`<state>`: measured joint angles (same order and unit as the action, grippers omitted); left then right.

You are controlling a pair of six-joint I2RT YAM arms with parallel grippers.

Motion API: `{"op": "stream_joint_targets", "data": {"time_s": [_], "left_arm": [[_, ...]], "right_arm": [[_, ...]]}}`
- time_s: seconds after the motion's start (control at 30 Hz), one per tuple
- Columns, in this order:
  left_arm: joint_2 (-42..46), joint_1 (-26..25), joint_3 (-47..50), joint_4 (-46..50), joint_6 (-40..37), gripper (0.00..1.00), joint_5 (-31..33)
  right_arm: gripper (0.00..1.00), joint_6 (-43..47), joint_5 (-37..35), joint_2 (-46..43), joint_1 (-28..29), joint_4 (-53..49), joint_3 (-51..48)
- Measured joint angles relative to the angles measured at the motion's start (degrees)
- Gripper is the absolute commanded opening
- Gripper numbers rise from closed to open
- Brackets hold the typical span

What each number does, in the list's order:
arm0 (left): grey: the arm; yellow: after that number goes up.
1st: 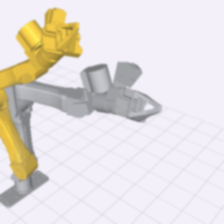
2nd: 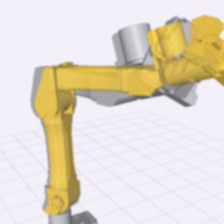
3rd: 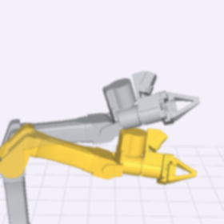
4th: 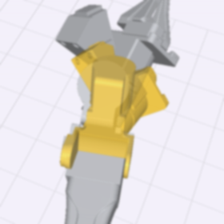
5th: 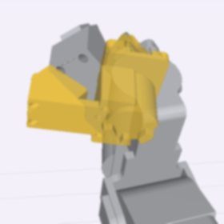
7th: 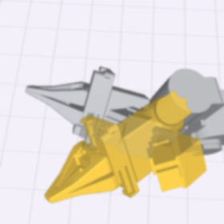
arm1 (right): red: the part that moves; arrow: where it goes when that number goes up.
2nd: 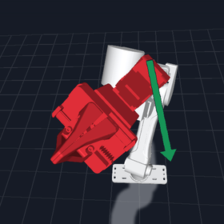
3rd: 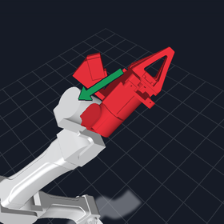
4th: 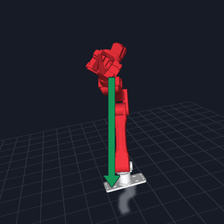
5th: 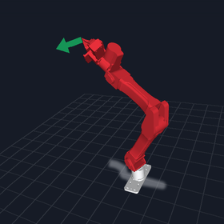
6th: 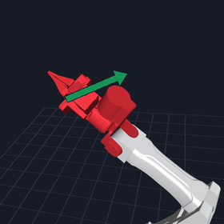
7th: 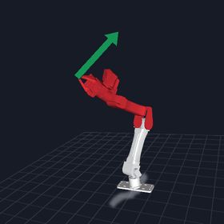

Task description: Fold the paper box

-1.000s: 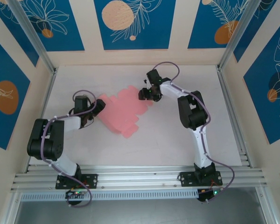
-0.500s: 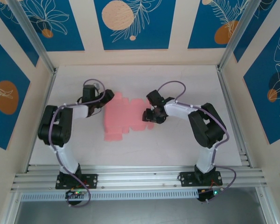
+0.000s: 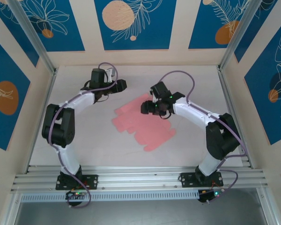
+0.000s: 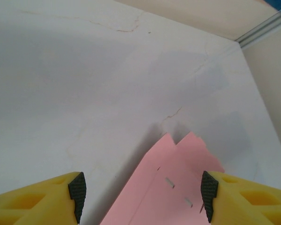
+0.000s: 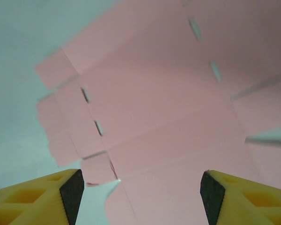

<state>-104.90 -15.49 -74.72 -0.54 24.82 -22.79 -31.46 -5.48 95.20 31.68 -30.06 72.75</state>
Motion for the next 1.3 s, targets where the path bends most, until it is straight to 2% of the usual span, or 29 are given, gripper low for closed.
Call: {"op": "stream_joint_targets", "data": {"time_s": [0.17,0.27,0.37,0.43,0.57,0.77,0.93,1.17,1.3], "left_arm": [[5.75,0.09,4.76,4.72,-8.11,0.67,0.44],[5.6,0.09,6.84,7.65,-12.59,0.65,-0.83],[4.92,0.09,7.04,11.37,-16.57,0.59,-1.14],[4.55,0.09,6.99,13.49,-18.4,0.58,-0.81],[4.28,0.09,7.02,16.35,-19.91,0.58,0.74],[4.22,0.09,7.15,16.96,-20.31,0.58,2.03],[3.93,0.09,7.19,16.87,-20.26,0.59,2.05],[3.85,0.09,7.19,16.39,-19.39,0.6,2.03],[3.85,0.09,7.19,16.44,-19.26,0.62,2.05]], "right_arm": [[0.7,4.81,4.87,3.87,-5.42,1.49,7.19],[0.7,6.29,8.55,8.39,-9.16,2.69,9.81],[0.7,7.72,10.93,12.92,-12.28,2.73,11.17],[0.73,8.72,11.85,15.76,-14.12,2.19,12.44],[0.8,10.84,13.35,20.2,-17.31,1.16,15.19],[0.8,13.97,17.57,28.92,-20.74,-0.76,22.32],[0.78,15.69,22.53,32.92,-21.11,-1.31,24.04],[0.63,16.44,26.1,34.64,-19.39,-1.11,25.07],[0.35,16.33,26.91,35.39,-18.95,-0.7,25.16]]}}
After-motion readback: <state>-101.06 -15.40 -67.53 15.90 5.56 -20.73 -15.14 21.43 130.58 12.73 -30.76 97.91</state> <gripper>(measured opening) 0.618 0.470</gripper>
